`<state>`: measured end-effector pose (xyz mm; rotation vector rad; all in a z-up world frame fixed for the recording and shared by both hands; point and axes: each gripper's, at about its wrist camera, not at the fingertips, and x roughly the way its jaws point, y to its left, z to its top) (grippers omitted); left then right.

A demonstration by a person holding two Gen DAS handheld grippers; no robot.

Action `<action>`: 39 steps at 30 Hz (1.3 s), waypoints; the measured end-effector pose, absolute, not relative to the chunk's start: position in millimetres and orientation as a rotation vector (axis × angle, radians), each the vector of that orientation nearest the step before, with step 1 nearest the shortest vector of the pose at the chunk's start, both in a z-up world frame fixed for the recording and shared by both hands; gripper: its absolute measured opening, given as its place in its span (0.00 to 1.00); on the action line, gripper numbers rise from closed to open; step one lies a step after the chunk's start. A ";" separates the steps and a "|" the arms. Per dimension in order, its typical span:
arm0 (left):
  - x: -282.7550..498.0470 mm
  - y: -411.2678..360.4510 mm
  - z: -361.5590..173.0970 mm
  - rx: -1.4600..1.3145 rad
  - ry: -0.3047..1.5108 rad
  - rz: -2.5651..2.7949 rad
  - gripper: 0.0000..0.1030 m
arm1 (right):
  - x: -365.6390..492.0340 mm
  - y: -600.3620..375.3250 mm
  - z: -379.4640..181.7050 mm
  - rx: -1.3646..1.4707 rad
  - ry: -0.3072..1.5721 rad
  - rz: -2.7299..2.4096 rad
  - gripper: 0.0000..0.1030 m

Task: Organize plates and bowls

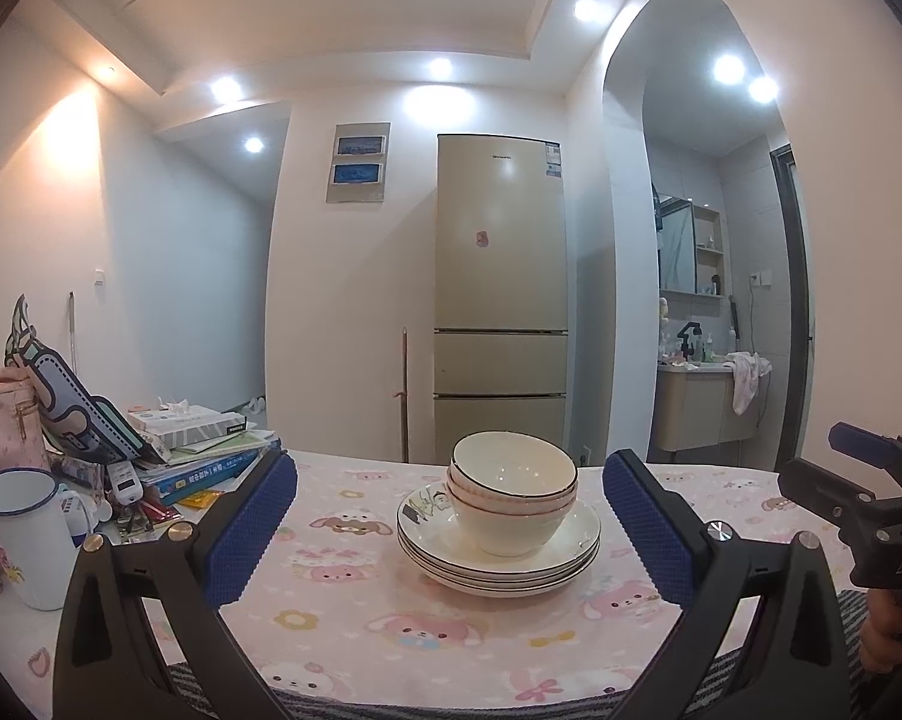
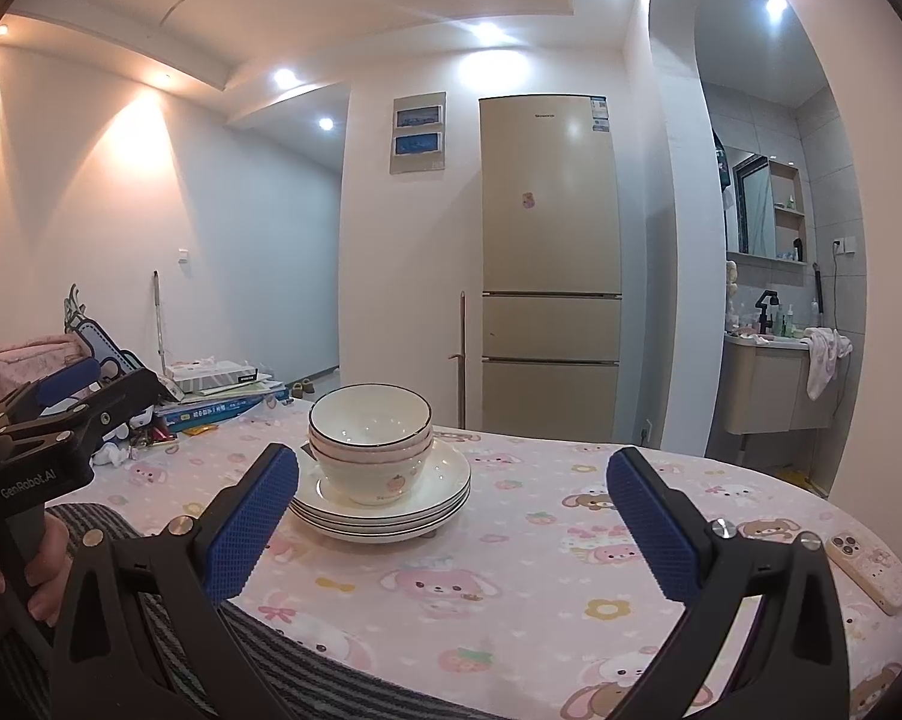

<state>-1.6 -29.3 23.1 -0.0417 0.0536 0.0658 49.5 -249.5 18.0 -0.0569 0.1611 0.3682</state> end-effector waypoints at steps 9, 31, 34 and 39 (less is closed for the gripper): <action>-2.1 -29.6 23.4 -0.043 0.051 0.066 1.00 | 49.2 -249.1 18.4 -0.061 0.159 0.365 1.00; -2.5 -29.7 23.2 -0.035 0.058 0.065 1.00 | 48.6 -250.4 20.7 -0.061 0.164 0.364 1.00; -2.6 -29.7 23.3 -0.036 0.057 0.065 1.00 | 48.6 -250.4 20.7 -0.062 0.164 0.363 1.00; -2.2 -29.2 23.2 -0.037 0.057 0.065 1.00 | 48.8 -250.7 20.8 -0.062 0.164 0.363 1.00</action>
